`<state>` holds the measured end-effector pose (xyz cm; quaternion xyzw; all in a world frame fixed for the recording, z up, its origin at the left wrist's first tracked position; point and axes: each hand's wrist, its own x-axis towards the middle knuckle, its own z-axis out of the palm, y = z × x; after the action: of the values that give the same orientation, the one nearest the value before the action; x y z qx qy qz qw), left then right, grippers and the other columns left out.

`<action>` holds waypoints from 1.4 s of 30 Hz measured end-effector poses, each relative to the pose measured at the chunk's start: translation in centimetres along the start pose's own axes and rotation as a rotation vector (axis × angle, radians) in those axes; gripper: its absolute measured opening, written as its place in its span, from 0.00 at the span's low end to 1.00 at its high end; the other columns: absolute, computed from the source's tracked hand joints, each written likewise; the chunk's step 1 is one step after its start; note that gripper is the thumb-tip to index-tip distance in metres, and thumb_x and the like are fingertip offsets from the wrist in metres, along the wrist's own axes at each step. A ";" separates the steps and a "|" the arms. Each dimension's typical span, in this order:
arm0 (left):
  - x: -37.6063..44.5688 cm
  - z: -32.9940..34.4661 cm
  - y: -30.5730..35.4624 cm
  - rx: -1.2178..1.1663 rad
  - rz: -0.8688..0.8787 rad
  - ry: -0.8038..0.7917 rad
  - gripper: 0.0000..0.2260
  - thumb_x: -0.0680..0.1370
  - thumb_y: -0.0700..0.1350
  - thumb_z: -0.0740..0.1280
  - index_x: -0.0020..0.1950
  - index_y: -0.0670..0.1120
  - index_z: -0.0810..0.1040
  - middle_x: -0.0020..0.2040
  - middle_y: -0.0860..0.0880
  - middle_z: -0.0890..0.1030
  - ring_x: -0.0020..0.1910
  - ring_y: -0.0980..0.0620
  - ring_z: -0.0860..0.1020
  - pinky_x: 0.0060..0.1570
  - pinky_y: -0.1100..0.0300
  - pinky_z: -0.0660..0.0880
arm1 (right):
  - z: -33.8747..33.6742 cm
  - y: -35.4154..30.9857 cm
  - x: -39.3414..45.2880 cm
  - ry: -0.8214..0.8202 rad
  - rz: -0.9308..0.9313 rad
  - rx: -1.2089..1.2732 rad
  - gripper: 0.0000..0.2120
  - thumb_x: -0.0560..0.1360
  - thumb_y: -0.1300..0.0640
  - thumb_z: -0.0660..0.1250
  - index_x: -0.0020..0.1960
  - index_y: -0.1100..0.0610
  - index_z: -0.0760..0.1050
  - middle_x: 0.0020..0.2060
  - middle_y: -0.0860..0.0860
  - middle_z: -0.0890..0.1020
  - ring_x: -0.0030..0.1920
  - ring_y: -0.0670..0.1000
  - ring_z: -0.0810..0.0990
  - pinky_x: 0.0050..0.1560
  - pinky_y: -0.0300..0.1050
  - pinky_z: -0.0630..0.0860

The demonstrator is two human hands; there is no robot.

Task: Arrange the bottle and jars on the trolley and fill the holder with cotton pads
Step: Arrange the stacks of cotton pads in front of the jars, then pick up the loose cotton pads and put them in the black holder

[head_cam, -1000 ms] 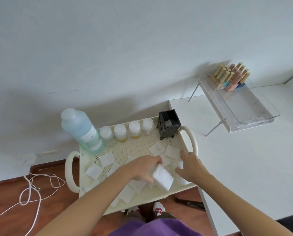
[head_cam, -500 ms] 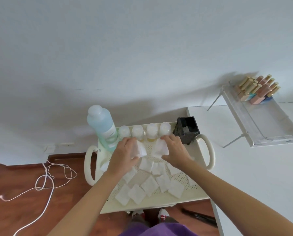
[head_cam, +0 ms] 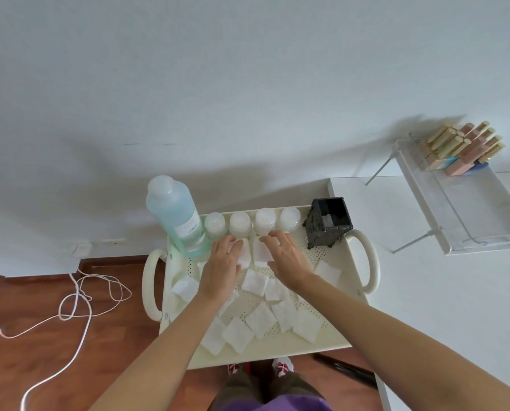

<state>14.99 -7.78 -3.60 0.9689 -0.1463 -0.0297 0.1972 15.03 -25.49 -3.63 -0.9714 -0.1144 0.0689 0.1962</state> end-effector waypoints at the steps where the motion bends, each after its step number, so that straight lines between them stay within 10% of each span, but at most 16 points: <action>1: 0.3 0.2 -0.1 -0.004 -0.005 -0.002 0.23 0.71 0.35 0.72 0.65 0.42 0.73 0.63 0.43 0.73 0.63 0.44 0.73 0.48 0.51 0.81 | 0.0 0.0 0.2 0.009 -0.004 0.009 0.24 0.72 0.67 0.69 0.65 0.57 0.68 0.65 0.58 0.69 0.59 0.58 0.73 0.49 0.44 0.80; 9: 1.7 1.4 3.5 0.017 0.141 0.065 0.27 0.66 0.37 0.74 0.64 0.43 0.73 0.61 0.43 0.74 0.58 0.44 0.74 0.57 0.52 0.77 | 0.0 3.1 -1.6 0.117 0.154 0.072 0.27 0.69 0.74 0.65 0.65 0.56 0.67 0.63 0.59 0.69 0.53 0.58 0.75 0.33 0.41 0.74; 13: 0.8 3.0 7.2 -0.144 0.323 0.025 0.22 0.71 0.34 0.66 0.64 0.44 0.72 0.60 0.47 0.73 0.57 0.50 0.72 0.57 0.61 0.74 | 0.9 6.7 -5.5 0.224 0.396 0.159 0.28 0.66 0.80 0.54 0.61 0.61 0.71 0.58 0.58 0.72 0.56 0.58 0.72 0.47 0.47 0.76; 22: 4.2 7.7 10.0 -0.268 0.221 -0.230 0.20 0.77 0.30 0.59 0.68 0.40 0.69 0.65 0.45 0.72 0.63 0.49 0.73 0.65 0.60 0.69 | 0.5 9.6 -6.5 -0.159 0.512 -0.099 0.24 0.72 0.71 0.63 0.67 0.61 0.64 0.57 0.57 0.73 0.53 0.58 0.79 0.50 0.53 0.80; 35: 6.3 10.7 10.1 -0.042 0.000 -0.341 0.08 0.77 0.35 0.60 0.55 0.39 0.74 0.53 0.40 0.74 0.53 0.41 0.74 0.49 0.49 0.76 | 0.1 9.4 -5.1 -0.292 0.595 -0.132 0.19 0.71 0.72 0.64 0.60 0.62 0.68 0.54 0.59 0.74 0.48 0.63 0.81 0.42 0.61 0.82; 42: 3.9 7.1 10.3 -0.245 0.078 -0.147 0.03 0.79 0.38 0.60 0.47 0.44 0.72 0.41 0.47 0.77 0.38 0.50 0.75 0.35 0.62 0.69 | -1.3 8.6 -6.0 -0.120 0.548 -0.032 0.17 0.74 0.70 0.57 0.61 0.59 0.65 0.46 0.56 0.74 0.40 0.57 0.78 0.37 0.54 0.80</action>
<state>15.11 -20.67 -6.06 0.9264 -0.1934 -0.1102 0.3036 11.19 -35.19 -5.35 -0.9632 0.1402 0.1752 0.1479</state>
